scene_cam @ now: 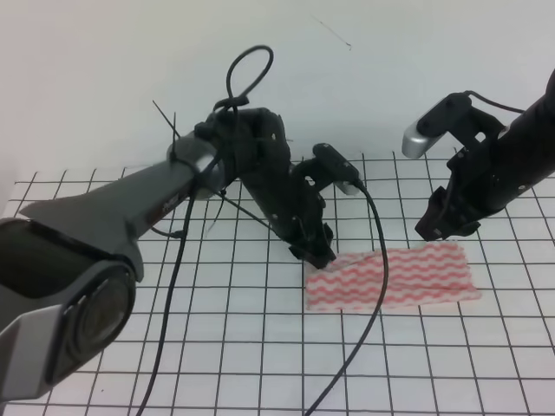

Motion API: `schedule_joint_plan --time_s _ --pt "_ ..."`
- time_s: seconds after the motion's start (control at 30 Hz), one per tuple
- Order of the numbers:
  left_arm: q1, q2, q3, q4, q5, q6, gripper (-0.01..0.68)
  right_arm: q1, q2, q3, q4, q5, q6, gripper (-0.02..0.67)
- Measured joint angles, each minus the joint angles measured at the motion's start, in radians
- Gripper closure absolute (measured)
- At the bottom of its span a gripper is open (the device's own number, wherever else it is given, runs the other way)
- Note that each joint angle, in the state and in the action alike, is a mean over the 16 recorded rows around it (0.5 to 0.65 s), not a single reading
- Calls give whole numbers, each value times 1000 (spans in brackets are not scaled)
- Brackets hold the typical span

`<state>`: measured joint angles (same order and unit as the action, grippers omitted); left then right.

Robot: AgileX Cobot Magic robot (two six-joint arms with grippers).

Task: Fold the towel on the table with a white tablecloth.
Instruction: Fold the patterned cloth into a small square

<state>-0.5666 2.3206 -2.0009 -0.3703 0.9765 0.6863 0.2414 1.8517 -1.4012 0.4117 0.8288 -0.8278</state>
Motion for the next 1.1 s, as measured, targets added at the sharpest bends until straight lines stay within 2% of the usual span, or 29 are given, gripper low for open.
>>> schedule_joint_plan --time_s 0.4,0.87,1.1 --pt "0 -30 0 -27 49 4 427 0 -1 0 10 -1 -1 314" --pt "0 0 0 -62 95 46 513 0 -1 0 14 -1 -2 314" --pt "0 11 0 -68 97 49 529 0 0 0 16 -1 -3 314"
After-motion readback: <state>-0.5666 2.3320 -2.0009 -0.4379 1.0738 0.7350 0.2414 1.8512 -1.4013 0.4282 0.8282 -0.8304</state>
